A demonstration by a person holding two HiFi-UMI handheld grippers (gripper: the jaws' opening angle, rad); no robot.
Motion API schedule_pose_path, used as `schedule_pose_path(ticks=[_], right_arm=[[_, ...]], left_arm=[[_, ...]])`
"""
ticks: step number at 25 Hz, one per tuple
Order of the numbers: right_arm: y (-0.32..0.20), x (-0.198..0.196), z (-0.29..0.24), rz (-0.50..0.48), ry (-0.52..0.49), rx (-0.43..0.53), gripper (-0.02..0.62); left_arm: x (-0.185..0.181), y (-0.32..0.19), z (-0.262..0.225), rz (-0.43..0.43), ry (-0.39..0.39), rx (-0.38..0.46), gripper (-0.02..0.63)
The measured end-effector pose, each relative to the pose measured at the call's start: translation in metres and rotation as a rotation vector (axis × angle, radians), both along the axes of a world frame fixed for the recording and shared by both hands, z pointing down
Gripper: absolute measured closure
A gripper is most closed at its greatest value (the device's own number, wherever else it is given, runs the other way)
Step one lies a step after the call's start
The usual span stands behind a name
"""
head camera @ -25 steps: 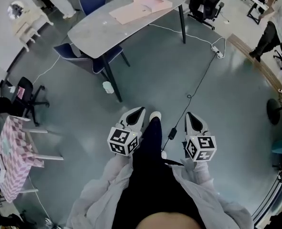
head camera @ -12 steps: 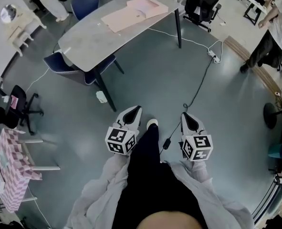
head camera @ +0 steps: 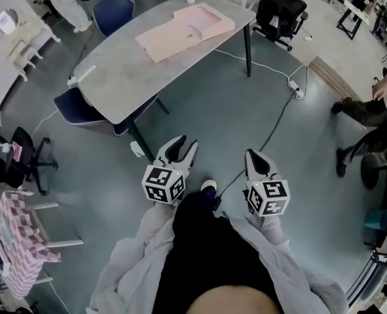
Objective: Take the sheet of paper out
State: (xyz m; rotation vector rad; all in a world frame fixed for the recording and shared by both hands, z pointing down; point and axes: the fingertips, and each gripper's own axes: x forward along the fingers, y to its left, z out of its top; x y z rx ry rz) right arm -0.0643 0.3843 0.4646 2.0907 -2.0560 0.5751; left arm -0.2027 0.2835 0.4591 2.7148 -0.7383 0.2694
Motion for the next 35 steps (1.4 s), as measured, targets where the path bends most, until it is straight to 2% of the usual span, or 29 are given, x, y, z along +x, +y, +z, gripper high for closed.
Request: schedule_pose_path(ticks=[3, 7, 12, 18, 23, 35], right_arm=[[-0.034, 0.009, -0.001, -0.002, 0.003, -0.002, 0.588], [-0.074, 0.019, 0.001, -0.003, 0.014, -0.006, 0.588], [-0.107, 0.025, 0.007, -0.005, 0.016, -0.021, 0.588], [-0.121, 0.034, 0.014, 0.009, 0.013, -0.05, 0.588], [-0.138, 0.039, 0.011, -0.015, 0.027, -0.058, 0.588], [-0.207, 0.066, 0.018, -0.058, 0.015, -0.065, 0.588]], left_arm=[[0.007, -0.035, 0.001, -0.004, 0.001, -0.012, 0.414], [0.016, -0.074, 0.005, 0.0, 0.011, -0.022, 0.393], [0.023, -0.101, 0.015, 0.017, 0.005, -0.044, 0.393], [0.027, -0.115, 0.026, 0.027, -0.012, -0.073, 0.393], [0.035, -0.124, 0.025, 0.026, -0.005, -0.082, 0.393], [0.059, -0.182, 0.032, -0.02, 0.013, -0.107, 0.393]])
